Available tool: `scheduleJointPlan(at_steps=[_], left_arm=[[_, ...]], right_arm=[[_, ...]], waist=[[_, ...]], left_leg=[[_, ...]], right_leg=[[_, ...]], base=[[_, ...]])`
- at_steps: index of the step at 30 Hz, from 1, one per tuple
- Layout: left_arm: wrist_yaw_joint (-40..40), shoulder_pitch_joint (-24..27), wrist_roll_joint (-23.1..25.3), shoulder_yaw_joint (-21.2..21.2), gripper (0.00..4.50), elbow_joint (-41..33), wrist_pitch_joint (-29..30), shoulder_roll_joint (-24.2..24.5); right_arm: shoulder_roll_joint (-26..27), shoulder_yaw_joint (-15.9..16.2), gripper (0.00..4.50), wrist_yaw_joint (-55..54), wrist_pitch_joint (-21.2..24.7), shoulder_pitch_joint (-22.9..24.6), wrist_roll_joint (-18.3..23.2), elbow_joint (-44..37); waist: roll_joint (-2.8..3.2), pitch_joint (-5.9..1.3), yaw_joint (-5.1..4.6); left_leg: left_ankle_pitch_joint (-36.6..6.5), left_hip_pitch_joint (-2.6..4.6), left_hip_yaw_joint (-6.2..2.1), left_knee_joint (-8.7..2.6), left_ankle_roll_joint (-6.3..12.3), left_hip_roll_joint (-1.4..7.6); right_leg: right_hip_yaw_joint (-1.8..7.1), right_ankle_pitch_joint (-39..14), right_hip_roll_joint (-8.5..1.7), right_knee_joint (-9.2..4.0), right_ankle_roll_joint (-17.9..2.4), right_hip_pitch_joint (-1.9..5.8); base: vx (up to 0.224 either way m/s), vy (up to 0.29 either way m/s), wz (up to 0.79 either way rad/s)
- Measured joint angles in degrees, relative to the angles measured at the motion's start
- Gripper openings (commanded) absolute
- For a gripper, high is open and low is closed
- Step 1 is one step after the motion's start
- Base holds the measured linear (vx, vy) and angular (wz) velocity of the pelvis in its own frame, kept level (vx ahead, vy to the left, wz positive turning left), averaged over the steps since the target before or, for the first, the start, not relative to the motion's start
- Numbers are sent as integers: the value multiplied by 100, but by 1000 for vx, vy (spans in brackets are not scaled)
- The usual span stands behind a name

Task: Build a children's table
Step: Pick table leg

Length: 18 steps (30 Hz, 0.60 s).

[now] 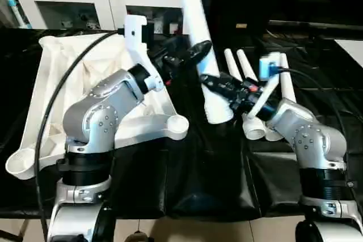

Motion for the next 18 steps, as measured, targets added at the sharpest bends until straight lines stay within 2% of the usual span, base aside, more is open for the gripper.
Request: scheduleJointPlan(at_steps=[7,10,13,14,15,18], left_arm=[[575,-126,0,169,450,283,270,-234],[968,-230,-19,361,416,496,331,-480],[1247,-267,-157,616,404,644,332,-604],[1303,-268,-182,673,404,661,310,-624],[1350,-273,-186,708,377,675,281,-641],[1576,-346,-151,825,370,751,93,-673]], right_arm=[[55,666,186,-642,-742,1,-959,-73],[67,1023,186,-882,-1181,3,-1442,-74],[167,1142,186,-1088,-1511,2,-1716,-72],[190,1172,186,-1153,-1577,2,-1758,-72],[215,1200,186,-1211,-1631,2,-1823,-71],[316,1300,186,-1513,-1749,-2,-2057,-38]], waist=[[43,-7,-45],[46,-8,-66],[47,-7,-113],[47,-7,-117],[47,-7,-125],[47,-7,-134]], left_leg=[[0,-2,-1,-1,-1,-1],[0,-4,-1,-1,0,-2],[0,-6,-2,-3,0,-2],[0,-7,-2,-3,0,-2],[0,-8,-2,-3,0,-2],[0,-9,-2,-3,0,-2]], right_leg=[[-1,0,0,-1,1,-1],[1,1,0,-6,2,0],[0,1,1,-5,2,-3],[0,1,1,-6,2,-4],[0,1,1,-6,2,-5],[1,1,2,-5,2,-8]], base=[[0,0,0],[0,0,0],[0,0,0],[0,0,0],[0,0,0],[0,0,0]])
